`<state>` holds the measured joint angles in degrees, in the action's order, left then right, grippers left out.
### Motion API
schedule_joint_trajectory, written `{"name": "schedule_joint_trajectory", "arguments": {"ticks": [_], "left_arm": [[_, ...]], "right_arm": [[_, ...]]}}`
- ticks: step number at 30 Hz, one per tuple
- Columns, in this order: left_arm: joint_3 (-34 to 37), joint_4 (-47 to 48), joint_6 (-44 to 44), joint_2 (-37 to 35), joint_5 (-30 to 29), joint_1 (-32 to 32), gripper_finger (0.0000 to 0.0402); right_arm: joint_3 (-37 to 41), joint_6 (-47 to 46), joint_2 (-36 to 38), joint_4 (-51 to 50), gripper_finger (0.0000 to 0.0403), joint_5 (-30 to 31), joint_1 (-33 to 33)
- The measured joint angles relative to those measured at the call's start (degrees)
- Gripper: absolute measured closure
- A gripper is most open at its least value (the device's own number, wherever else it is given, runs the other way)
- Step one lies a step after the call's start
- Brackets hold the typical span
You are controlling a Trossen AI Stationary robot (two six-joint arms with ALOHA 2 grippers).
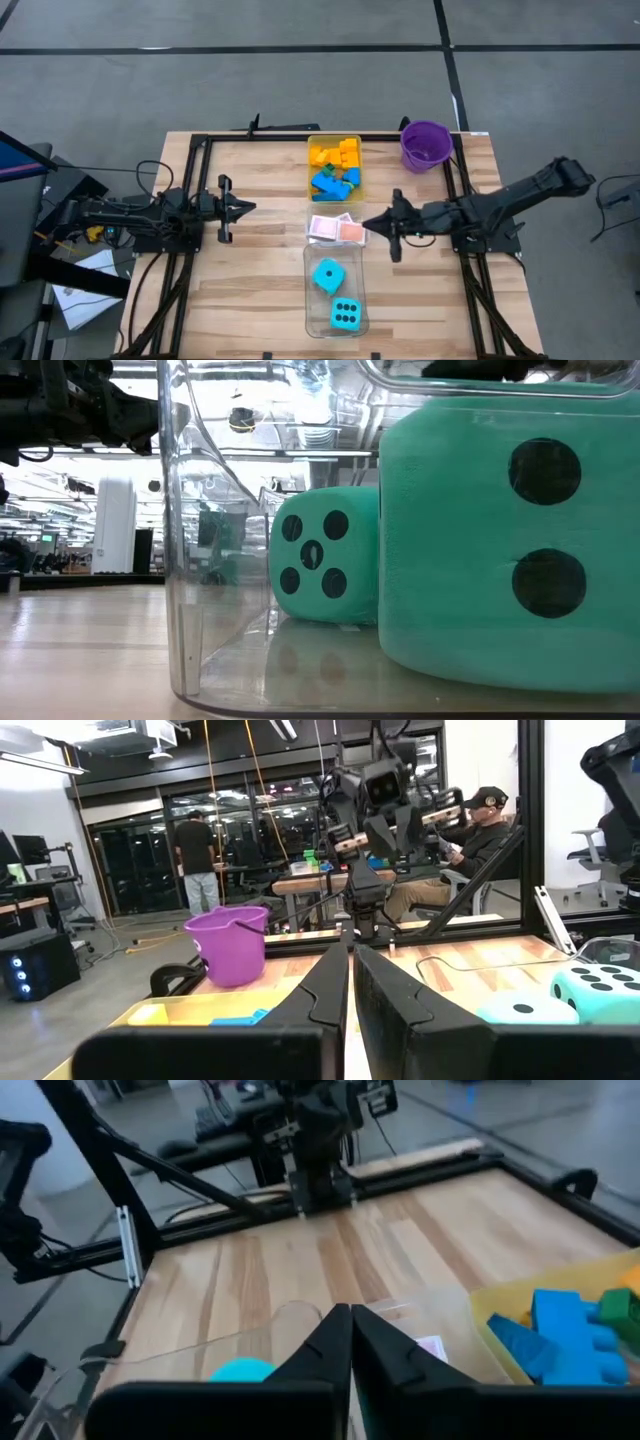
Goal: Pick & Place Toys
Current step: Return to Home Position
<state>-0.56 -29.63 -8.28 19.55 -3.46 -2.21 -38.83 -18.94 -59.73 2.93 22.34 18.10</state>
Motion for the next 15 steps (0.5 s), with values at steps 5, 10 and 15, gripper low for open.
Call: {"name": "schedule_joint_trajectory", "arguments": {"ticks": [5, 10, 15], "left_arm": [[0.0, 0.0, 0.0, 0.0, 0.0, 0.0, 0.0385], [0.0, 0.0, 0.0, 0.0, 0.0, 0.0, 0.0385], [0.0, 0.0, 0.0, 0.0, 0.2, 0.0, 0.0385]], "right_arm": [[8.6, 4.4, 5.8, 9.3, 0.0399, -1.3, 1.1], [13.6, 6.6, 11.1, 11.0, 0.0402, -2.4, 1.9], [18.4, 8.0, 16.8, 11.1, 0.0402, -2.4, 1.0]]}}
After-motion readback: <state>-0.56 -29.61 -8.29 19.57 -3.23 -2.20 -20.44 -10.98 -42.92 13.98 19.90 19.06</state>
